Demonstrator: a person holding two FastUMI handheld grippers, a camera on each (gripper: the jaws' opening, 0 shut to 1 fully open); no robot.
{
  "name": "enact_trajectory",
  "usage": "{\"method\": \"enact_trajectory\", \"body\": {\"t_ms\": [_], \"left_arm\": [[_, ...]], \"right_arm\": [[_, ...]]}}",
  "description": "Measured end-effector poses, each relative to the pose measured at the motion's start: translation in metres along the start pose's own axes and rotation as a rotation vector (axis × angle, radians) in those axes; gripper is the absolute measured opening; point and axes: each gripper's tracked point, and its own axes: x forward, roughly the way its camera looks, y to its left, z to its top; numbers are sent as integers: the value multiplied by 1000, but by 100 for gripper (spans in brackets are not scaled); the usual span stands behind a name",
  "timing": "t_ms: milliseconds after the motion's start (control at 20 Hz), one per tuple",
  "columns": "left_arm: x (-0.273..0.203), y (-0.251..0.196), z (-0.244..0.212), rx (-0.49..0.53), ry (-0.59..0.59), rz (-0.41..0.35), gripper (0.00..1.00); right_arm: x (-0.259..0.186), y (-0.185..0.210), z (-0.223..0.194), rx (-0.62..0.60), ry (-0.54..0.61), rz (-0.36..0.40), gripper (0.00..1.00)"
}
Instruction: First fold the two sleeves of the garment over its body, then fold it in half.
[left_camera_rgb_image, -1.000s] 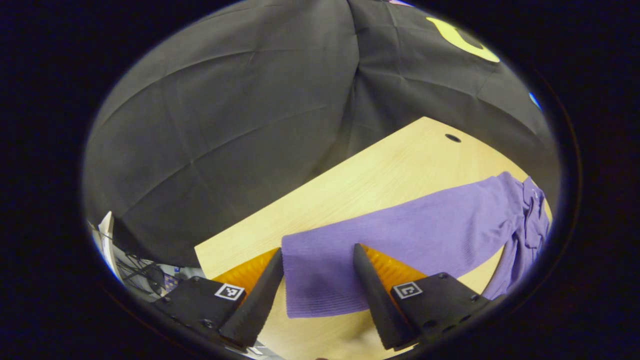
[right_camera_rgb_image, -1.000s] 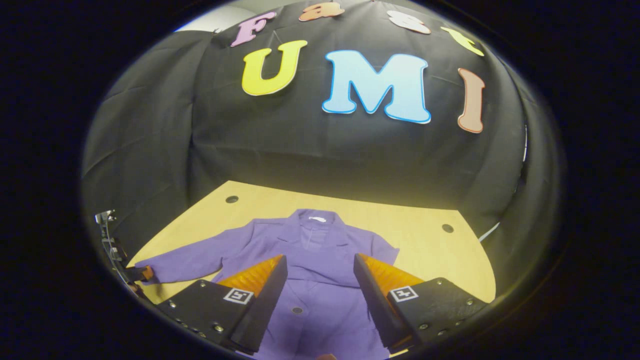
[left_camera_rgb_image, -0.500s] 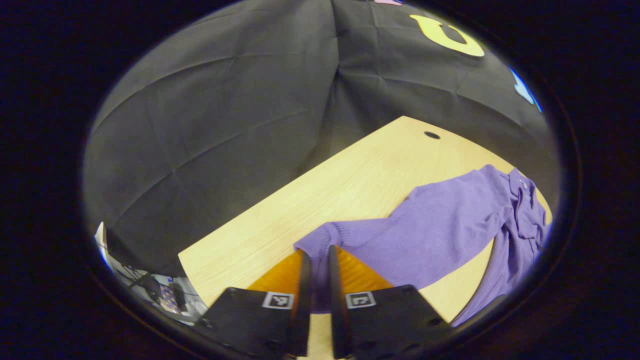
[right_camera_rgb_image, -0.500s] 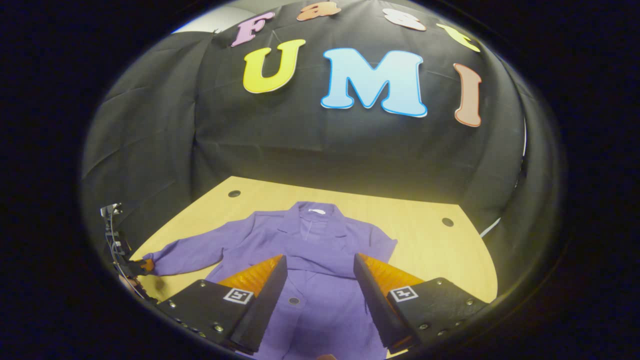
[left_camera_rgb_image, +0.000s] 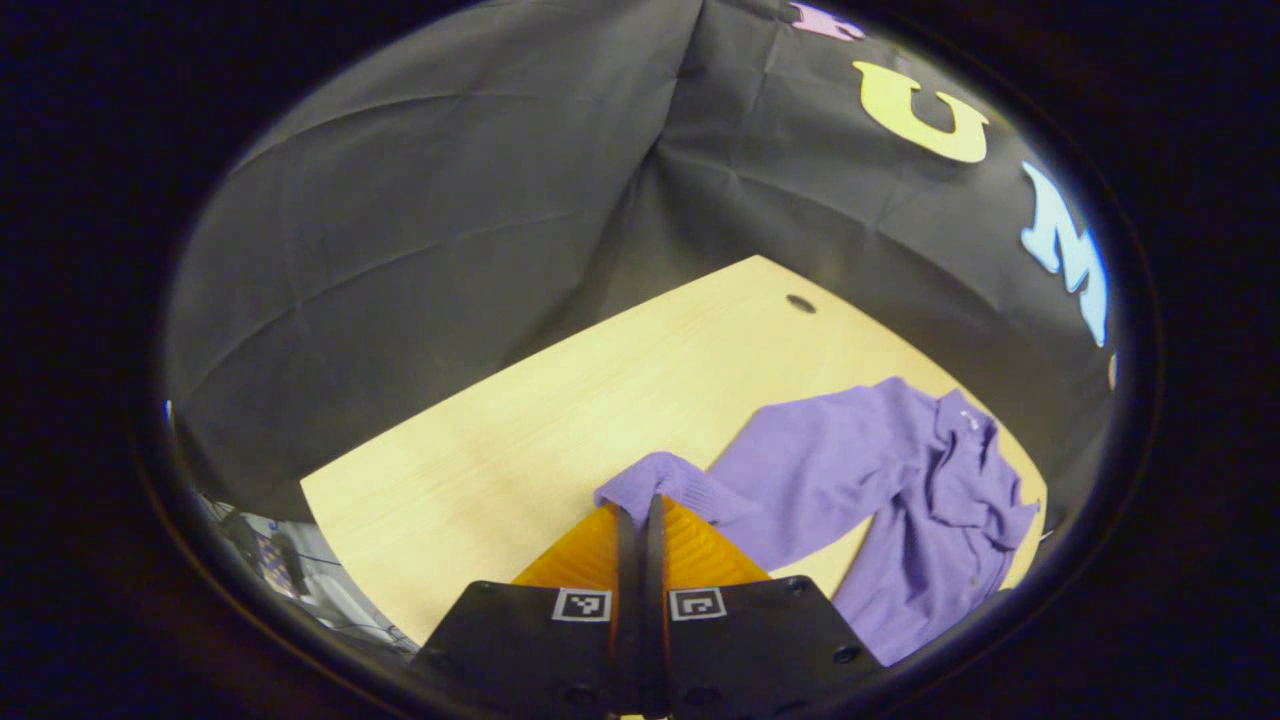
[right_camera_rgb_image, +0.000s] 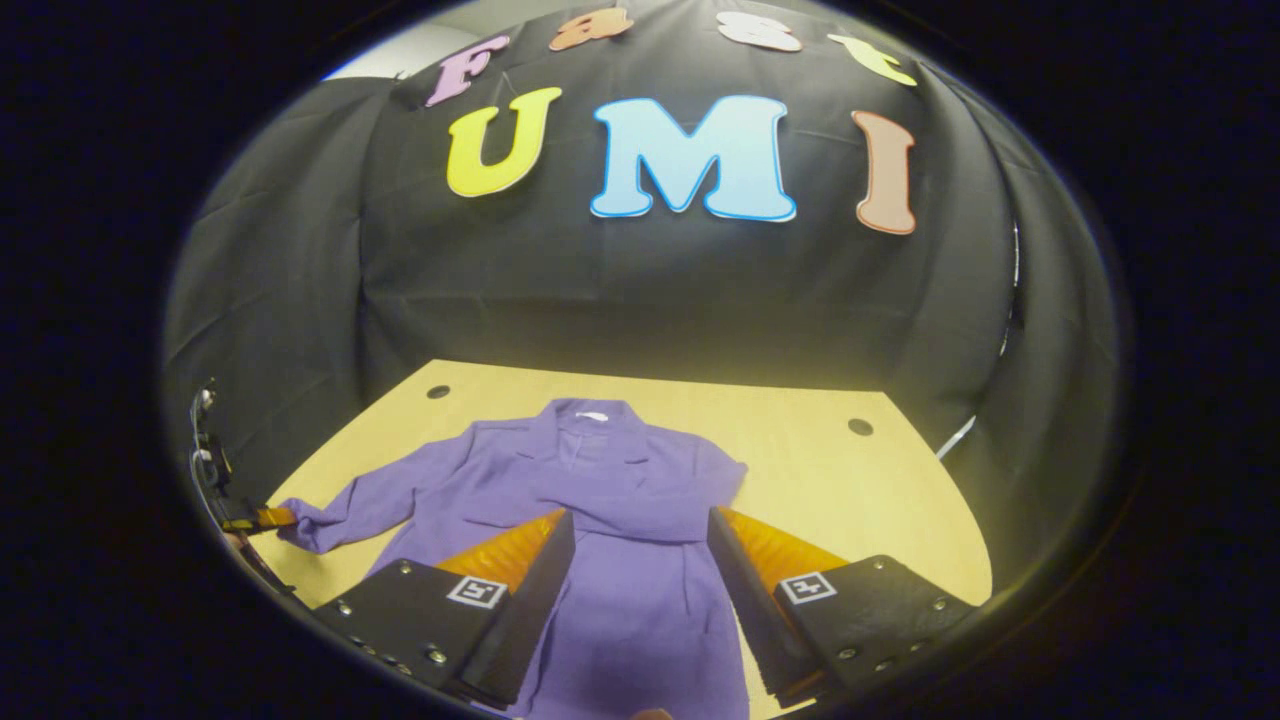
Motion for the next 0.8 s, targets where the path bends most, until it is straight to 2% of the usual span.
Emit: {"method": "enact_trajectory", "body": {"t_ms": [200, 350, 600, 800], "left_arm": [[-12, -53, 17, 47, -20, -61, 7], [-23, -110, 21, 87, -30, -155, 7], [-30, -211, 30, 94, -47, -301, 7], [-33, -275, 26, 135, -55, -367, 7]], "right_arm": [[-2, -13, -4, 14, -3, -1, 84], [-1, -23, -5, 25, -2, -1, 84], [0, -46, -5, 43, -11, -15, 84], [3, -66, -7, 33, -10, -35, 84]]}}
